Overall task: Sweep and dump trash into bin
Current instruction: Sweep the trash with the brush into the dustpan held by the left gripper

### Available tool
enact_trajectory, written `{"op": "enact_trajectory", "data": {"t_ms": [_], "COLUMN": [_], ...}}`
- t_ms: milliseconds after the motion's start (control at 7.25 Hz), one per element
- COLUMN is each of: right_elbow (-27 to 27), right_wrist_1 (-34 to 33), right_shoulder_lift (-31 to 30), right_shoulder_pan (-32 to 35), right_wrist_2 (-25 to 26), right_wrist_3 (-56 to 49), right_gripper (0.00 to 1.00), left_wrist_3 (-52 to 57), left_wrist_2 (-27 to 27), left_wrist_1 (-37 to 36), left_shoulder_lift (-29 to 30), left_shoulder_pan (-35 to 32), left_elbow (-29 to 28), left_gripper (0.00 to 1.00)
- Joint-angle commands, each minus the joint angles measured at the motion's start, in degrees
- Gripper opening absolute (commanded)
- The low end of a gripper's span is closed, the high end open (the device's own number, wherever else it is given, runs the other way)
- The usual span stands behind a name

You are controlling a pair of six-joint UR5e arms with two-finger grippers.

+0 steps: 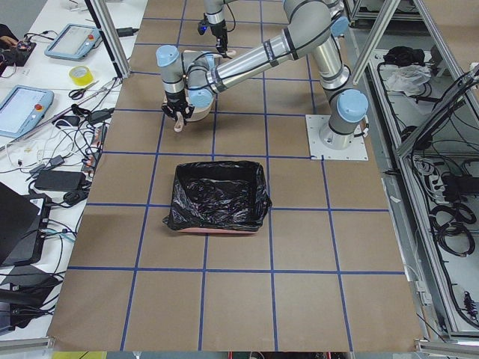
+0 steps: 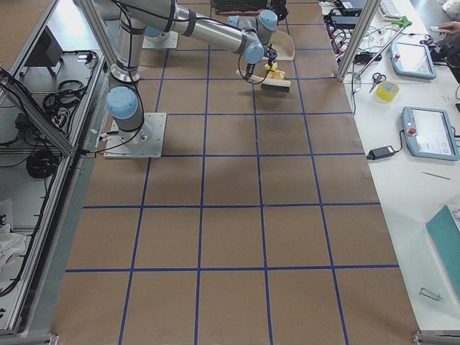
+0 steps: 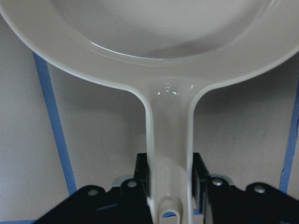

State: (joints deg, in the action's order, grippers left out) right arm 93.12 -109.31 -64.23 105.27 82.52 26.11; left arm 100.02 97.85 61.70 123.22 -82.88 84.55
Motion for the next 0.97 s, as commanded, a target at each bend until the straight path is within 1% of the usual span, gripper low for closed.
{"op": "enact_trajectory", "data": {"t_ms": [0, 138, 276, 414, 690, 828], "right_elbow": [-1.1, -1.19, -2.06, -4.77, -12.05, -13.65], "right_wrist_1": [-0.72, -2.99, -3.88, -3.89, -3.89, -3.89], "right_shoulder_lift": [1.04, 1.3, 1.91, 3.92, 9.01, 9.82], "right_shoulder_pan": [3.08, 3.7, 4.93, 6.51, 9.85, 11.17], "right_wrist_2": [-1.64, -3.66, -3.76, -3.77, -3.77, -3.77], "right_wrist_3": [3.68, 7.34, 8.76, 11.04, 13.68, 13.87], "right_gripper": [0.0, 0.0, 0.0, 0.0, 0.0, 0.0], "left_wrist_3": [-0.09, -0.09, -0.09, -0.09, -0.09, 0.0], "left_wrist_2": [-0.11, -0.03, -0.03, -0.11, -0.03, 0.06], "left_wrist_1": [0.0, 0.0, 0.0, 0.0, 0.0, 0.0], "left_shoulder_lift": [0.18, 0.09, 0.09, 0.18, 0.18, 0.09], "left_shoulder_pan": [0.0, 0.0, 0.0, -0.09, -0.09, -0.09], "left_elbow": [0.0, 0.0, 0.0, 0.0, 0.0, 0.0], "left_gripper": [0.0, 0.0, 0.0, 0.0, 0.0, 0.0]}}
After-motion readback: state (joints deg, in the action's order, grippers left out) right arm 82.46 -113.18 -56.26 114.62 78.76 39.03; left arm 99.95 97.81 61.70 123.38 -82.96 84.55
